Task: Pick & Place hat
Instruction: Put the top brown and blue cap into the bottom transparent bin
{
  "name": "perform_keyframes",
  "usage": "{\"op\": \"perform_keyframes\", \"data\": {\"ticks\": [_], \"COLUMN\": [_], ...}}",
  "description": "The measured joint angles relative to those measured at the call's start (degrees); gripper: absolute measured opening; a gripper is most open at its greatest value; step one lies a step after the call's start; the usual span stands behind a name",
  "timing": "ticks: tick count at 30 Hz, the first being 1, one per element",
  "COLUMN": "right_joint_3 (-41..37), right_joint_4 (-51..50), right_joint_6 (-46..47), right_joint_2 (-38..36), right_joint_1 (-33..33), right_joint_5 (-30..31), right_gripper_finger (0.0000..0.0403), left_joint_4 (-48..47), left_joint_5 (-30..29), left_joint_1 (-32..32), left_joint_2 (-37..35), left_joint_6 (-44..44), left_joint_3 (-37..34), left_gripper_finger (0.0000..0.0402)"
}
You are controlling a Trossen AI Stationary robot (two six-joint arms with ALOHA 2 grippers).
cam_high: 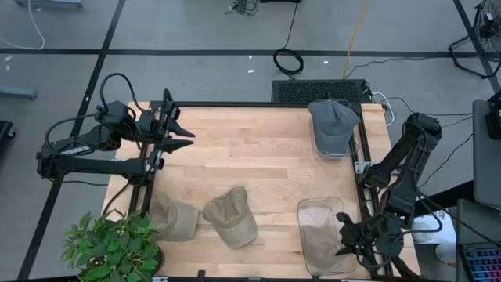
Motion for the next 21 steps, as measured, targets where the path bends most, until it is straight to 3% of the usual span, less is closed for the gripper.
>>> {"op": "perform_keyframes", "data": {"ticks": [16, 21], "right_joint_3": [-6.5, -7.8], "right_joint_4": [1.0, 1.0], "right_joint_6": [-2.9, 3.0], "right_joint_2": [0.0, 0.0], "right_joint_1": [-5.1, -7.2], "right_joint_5": [-1.4, -1.4], "right_gripper_finger": [0.0, 0.0001], "left_joint_4": [0.0, 0.0], "left_joint_5": [0.0, 0.0], "left_joint_1": [0.0, 0.0], "left_joint_2": [0.0, 0.0], "left_joint_6": [0.0, 0.0], "left_joint_3": [0.0, 0.0], "left_gripper_finger": [0.0088, 0.0088]}}
